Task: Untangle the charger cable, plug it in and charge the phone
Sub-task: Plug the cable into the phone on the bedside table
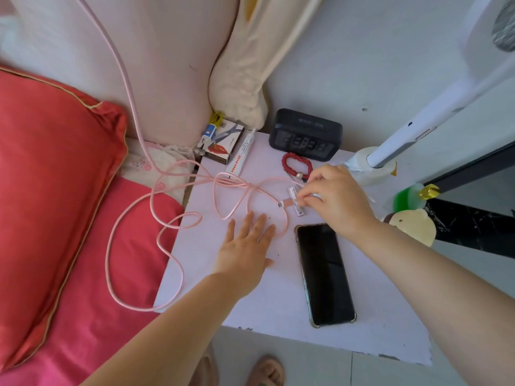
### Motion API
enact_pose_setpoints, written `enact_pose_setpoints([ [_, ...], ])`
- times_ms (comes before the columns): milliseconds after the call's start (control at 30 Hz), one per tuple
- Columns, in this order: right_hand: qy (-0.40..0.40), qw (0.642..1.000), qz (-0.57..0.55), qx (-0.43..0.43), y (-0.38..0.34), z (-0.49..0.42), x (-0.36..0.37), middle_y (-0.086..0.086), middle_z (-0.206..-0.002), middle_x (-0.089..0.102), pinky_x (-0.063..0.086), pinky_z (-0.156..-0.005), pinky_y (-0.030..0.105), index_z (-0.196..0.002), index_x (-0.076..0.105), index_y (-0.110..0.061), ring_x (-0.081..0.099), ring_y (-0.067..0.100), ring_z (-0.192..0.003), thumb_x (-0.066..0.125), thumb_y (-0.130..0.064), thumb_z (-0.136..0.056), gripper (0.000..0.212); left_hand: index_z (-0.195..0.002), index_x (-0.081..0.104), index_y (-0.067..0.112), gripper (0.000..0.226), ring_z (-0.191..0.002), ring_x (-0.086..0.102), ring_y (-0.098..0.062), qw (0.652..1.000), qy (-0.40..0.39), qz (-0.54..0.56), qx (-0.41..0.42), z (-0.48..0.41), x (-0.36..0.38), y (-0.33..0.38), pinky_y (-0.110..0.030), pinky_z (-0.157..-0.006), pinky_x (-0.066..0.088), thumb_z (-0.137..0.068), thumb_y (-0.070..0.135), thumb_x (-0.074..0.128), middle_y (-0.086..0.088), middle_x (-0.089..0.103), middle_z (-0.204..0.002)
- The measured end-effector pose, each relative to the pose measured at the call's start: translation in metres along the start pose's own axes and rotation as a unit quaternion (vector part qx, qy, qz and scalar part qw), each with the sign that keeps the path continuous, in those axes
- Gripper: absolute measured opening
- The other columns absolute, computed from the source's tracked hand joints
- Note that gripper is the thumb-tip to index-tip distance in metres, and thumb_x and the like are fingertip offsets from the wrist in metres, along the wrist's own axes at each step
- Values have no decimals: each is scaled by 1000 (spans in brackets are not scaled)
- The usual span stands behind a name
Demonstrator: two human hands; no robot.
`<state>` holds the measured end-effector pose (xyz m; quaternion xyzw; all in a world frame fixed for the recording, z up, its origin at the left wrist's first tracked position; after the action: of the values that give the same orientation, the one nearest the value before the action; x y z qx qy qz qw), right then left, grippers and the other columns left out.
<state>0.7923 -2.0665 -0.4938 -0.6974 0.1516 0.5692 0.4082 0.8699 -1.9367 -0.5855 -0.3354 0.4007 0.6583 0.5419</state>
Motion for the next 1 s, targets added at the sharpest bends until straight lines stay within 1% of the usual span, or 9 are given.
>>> enact_pose_setpoints([
  [67, 12, 998, -61, 16, 1, 5, -5, -1, -94, 64, 32, -77, 19, -84, 75, -13, 48, 11, -91, 70, -20, -77, 11, -148, -4, 21, 64, -141, -20, -26, 1000, 1, 0, -3, 0, 0, 1, -45, -112, -12, -98, 39, 31, -3, -14, -157],
  [200, 19, 992, -116, 41, 4, 16, -10, -13, -77, 60, 35, -65, 1, -85, 73, -17, 52, 2, -74, 70, -24, -77, 10, -148, -4, 20, 64, -141, -21, -25, 1000, 2, 2, -6, 0, 1, 2, -43, -111, -14, -98, 39, 31, -3, -15, -157],
  [367, 29, 991, -132, 20, -2, 28, -14, -10, -73, 63, 35, -66, -1, -85, 74, -17, 52, 2, -63, 71, -22, -77, 10, -148, -5, 20, 65, -141, -22, -25, 1000, 8, -2, -10, -1, 2, 3, -42, -109, -15, -98, 37, 32, -4, -16, -156],
  [467, 35, 990, -136, 17, -3, 34, -16, -4, -77, 68, 36, -67, -1, -89, 74, -15, 53, 3, -67, 72, -20, -76, 14, -148, -4, 19, 64, -141, -22, -24, 1000, 9, -8, -10, -1, 2, 4, -43, -110, -14, -98, 38, 32, -4, -16, -157],
  [633, 45, 987, -151, 9, 2, 46, -20, -7, -77, 62, 34, -69, -3, -101, 72, -16, 49, 1, -70, 69, -13, -78, 24, -148, -3, 17, 67, -142, -18, -24, 999, 35, -13, -4, -1, -5, 10, -43, -109, -15, -97, 37, 36, -5, -10, -157],
  [733, 49, 989, -139, 9, 12, 55, -22, -5, -76, 61, 36, -69, 0, -101, 71, -17, 48, 2, -74, 69, -13, -77, 24, -146, -11, 17, 76, -139, -25, -23, 996, 66, -33, 50, 4, -11, 27, -41, -103, -24, -95, 36, 42, -5, -11, -157],
  [833, 48, 989, -136, 40, 30, 66, -21, -5, -78, 63, 37, -71, 6, -100, 72, -18, 53, 5, -73, 70, -13, -77, 24, -143, -20, 18, 92, -130, -37, -23, 981, 73, -92, 153, 9, -13, 54, -39, -97, -34, -89, 40, 52, -3, -12, -157],
  [900, 43, 989, -130, 55, 40, 73, -19, 1, -80, 67, 40, -71, 12, -100, 72, -17, 58, 11, -75, 70, -13, -77, 23, -143, -19, 19, 97, -138, -26, -27, 958, 63, -162, 229, 10, -11, 76, -42, -98, -33, -85, 41, 57, -3, -8, -157],
  [1000, 48, 988, -125, 76, 53, 84, -17, 11, -82, 68, 42, -69, 20, -101, 71, -14, 62, 23, -76, 69, -11, -77, 23, -147, -1, 21, 94, -144, -4, -30, 927, 37, -202, 313, 6, -9, 106, -46, -106, -21, -81, 41, 63, -3, 2, -158],
])
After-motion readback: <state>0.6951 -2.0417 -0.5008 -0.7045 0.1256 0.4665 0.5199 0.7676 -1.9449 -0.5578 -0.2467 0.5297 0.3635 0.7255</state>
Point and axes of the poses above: each hand's wrist, its own z-axis away from the middle knuckle, its own x-axis out of the palm, y = z × x, the point moved 8 cm from there along -z, towards the middle knuckle
